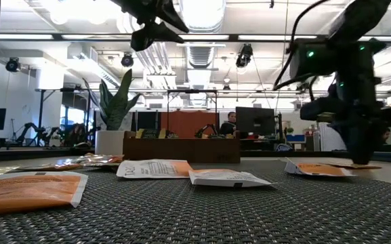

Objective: Pick & Place Tea
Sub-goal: Put the orange tea bag into the right compartment of the wooden organizer

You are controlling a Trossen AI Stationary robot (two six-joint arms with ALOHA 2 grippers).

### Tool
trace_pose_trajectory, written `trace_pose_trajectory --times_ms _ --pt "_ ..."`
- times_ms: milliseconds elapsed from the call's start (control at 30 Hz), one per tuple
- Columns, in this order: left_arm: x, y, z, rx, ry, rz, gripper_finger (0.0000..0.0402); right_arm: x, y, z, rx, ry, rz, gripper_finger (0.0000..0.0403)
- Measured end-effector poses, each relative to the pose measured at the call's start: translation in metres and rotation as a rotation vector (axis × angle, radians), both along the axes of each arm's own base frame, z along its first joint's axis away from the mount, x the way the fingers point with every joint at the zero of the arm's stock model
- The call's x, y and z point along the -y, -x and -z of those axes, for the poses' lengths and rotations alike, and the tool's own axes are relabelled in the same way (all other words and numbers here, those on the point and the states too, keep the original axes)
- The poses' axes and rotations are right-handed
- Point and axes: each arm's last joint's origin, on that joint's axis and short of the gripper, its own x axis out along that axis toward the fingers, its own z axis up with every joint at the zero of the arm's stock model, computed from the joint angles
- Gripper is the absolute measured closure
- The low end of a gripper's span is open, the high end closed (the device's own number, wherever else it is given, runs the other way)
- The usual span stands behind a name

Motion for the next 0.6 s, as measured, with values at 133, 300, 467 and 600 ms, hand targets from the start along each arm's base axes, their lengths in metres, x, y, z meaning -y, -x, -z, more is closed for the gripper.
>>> trace_pose_trajectory --times_ms 133,300,467,600 --pt "0.017 -0.004 0.007 -0.019 -0.013 0.068 0.0278 -0.026 -0.001 0.0 -0.005 -0.009 0.057 0.036" --pt "0.031 -0.009 0.026 -0.003 0.021 0.115 0.0278 -0.052 -0.001 -0.004 0.042 0.066 0.128 0.036" --pt "0.04 -0.016 0.046 0.065 0.125 0.138 0.0278 -0.069 0.0 -0.023 0.214 0.191 0.22 0.036" --pt "0.045 -0.03 0.059 0.124 0.203 0.141 0.0278 -0.078 0.008 -0.03 0.27 0.197 0.188 0.036"
